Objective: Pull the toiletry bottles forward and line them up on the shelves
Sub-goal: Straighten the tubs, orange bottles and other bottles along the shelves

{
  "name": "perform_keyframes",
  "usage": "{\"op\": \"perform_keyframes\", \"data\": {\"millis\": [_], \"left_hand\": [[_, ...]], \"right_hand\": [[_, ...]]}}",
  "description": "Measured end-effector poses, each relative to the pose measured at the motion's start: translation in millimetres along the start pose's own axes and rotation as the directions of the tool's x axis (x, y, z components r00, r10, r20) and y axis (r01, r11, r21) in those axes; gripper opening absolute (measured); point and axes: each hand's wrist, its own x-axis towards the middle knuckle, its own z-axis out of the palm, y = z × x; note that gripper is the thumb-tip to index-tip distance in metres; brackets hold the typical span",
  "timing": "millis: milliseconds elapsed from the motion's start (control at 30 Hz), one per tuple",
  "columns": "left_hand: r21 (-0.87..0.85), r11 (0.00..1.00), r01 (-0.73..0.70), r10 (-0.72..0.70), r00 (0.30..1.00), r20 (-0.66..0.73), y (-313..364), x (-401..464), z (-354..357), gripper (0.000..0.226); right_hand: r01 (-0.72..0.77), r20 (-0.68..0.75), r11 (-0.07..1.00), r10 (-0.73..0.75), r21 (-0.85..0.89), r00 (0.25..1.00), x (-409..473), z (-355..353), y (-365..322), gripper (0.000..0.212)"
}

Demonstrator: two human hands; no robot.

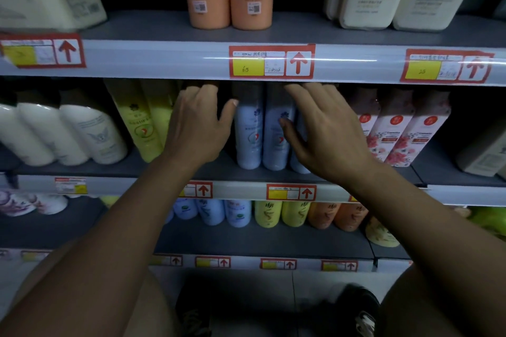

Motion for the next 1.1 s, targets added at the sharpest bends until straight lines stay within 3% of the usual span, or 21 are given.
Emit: {"op": "perform_keyframes", "data": {"millis": [200,300,433,567,667,867,1100], "left_hand": [[0.164,0.980,-0.109,0.107,0.994,0.018,-15,0,-10,0.026],[0.224,0.966,-0.132,0.112,0.989,0.100,-23,2,-24,0.033],[0.289,0.946,-0.148,0.076,0.966,0.246,-27,15,-47,0.046],[0.253,0.941,-0.224,0.178,0.965,0.194,-46,4,-49,0.029],[0.258,0.928,-0.270,0.233,0.958,0.165,-59,9,-53,0.034],[0.214,0.953,-0.213,0.198,0.976,0.087,-79,16,-39,0.050],[0.173,0.963,-0.206,0.186,0.975,0.123,-91,22,-29,0.048]], "right_hand": [[-0.049,0.020,0.998,0.050,-0.047,0.999,18,18,-13,0.039],[-0.055,-0.003,0.998,0.055,-0.033,0.998,24,28,-17,0.024],[-0.082,0.022,0.997,0.082,-0.009,0.996,33,39,-18,0.024],[-0.116,0.004,0.992,0.116,-0.043,0.993,36,42,-13,0.032],[-0.166,0.005,0.983,0.167,-0.076,0.986,41,47,-15,0.033],[-0.177,0.026,0.982,0.179,-0.059,0.984,41,50,-16,0.048],[-0.159,0.067,0.980,0.167,-0.118,0.984,42,45,-17,0.041]]}}
